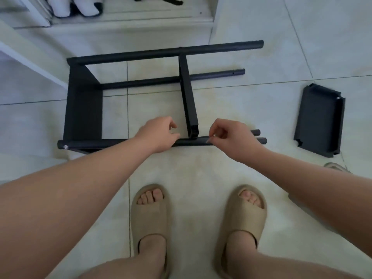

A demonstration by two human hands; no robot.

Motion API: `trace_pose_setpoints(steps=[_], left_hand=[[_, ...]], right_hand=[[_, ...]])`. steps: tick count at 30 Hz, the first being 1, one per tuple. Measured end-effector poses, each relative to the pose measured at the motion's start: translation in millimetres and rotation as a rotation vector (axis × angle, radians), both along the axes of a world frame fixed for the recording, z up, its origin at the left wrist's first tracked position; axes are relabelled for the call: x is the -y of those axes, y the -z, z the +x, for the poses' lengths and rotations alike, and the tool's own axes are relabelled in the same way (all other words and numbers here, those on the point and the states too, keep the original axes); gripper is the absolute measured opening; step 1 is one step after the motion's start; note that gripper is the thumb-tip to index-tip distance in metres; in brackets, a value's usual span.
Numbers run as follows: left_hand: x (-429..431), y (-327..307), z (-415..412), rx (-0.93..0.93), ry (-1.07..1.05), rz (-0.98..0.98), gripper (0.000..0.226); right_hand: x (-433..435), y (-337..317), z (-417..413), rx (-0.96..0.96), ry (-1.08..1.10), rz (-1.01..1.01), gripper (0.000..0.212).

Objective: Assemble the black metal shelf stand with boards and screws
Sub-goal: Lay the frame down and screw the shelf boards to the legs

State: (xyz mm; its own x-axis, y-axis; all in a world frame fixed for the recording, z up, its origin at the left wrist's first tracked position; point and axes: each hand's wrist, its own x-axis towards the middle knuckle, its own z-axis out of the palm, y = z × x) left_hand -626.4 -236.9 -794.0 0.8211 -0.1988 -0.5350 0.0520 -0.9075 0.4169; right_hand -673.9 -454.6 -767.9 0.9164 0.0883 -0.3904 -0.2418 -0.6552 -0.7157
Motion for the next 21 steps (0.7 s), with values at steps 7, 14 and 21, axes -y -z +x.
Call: trace_pose_setpoints(steps=[7, 14, 21], left_hand=[[-3, 41, 13, -0.145, 0.183, -0.058, 0.039], [-1, 56, 5, -0.076, 0.192, 0.024, 0.033], [-11, 34, -7, 0.017, 0.137, -0.106, 0.016]], right_hand=[[3, 38, -6, -0.03, 0.058, 0.174, 0.019], [7, 49, -17, -0.052, 0.126, 0.344, 0.019], [-3, 45, -37, 0.012, 0.04, 0.384, 0.017]])
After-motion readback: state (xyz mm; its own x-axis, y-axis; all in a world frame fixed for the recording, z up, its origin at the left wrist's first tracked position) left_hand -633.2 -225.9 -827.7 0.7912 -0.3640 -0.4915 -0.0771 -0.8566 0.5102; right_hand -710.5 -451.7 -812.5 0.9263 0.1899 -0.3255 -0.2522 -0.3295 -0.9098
